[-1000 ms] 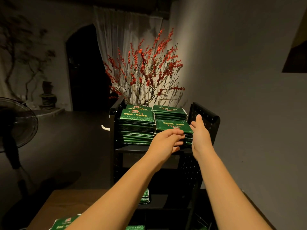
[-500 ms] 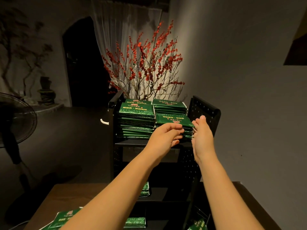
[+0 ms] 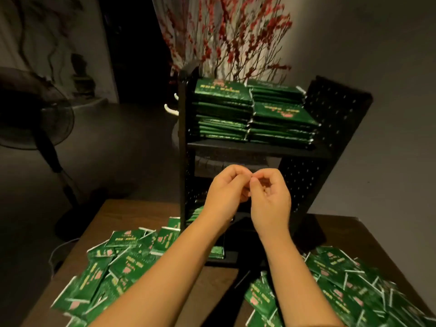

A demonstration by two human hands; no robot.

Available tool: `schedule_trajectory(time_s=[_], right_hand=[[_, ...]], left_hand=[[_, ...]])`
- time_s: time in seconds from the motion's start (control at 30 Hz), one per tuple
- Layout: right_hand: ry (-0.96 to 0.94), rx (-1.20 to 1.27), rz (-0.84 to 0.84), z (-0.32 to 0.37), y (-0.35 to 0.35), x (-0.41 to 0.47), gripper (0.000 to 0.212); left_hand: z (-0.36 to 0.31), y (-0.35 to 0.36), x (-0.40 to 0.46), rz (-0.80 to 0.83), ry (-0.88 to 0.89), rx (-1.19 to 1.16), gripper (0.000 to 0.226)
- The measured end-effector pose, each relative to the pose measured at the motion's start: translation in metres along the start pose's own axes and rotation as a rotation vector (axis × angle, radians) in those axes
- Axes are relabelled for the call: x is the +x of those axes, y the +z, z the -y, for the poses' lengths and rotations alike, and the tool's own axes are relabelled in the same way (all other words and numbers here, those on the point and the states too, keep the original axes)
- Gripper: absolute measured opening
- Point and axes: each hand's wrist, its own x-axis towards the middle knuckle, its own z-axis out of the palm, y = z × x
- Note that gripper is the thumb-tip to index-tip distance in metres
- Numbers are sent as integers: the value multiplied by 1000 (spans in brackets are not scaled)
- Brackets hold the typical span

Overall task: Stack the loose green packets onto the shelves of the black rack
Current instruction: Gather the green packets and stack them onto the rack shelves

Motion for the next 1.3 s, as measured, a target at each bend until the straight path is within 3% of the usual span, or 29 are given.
schedule_trajectory(time_s=[0.33,0.67,0.7,0.77,0.83,0.9,1.07,1.13,1.3], right_hand=[[398,-147,352,-83,73,-97,13],[580,-377,880,-154,126,-181,24],[600,-419,900,-160,130,-185,25],[686,-502,910,-170,137,-190,33],[824,-533,935,-178,144,-194,40],[988,-476,928,-182,150,-197,42],[1306,-302,825,-186,163,-206,44],[1332,-297,825,-186,166,-209,48],[1241,-381,945,-191,175,-221,89]], left_hand=[[135,-88,-48,-286,-211,281,18],[211,-180,-120,-196,-372,778,8],[214,-189,-126,-180,-365,873,19],[216,-205,-138,-104,-418,1114,62],[218,-219,-152,44,-580,1300,107],[224,-230,-166,166,-723,1393,130],[237,-241,-177,109,-890,1258,138],[240,-241,-177,107,-882,1239,134],[250,-238,-183,48,-824,1268,117]])
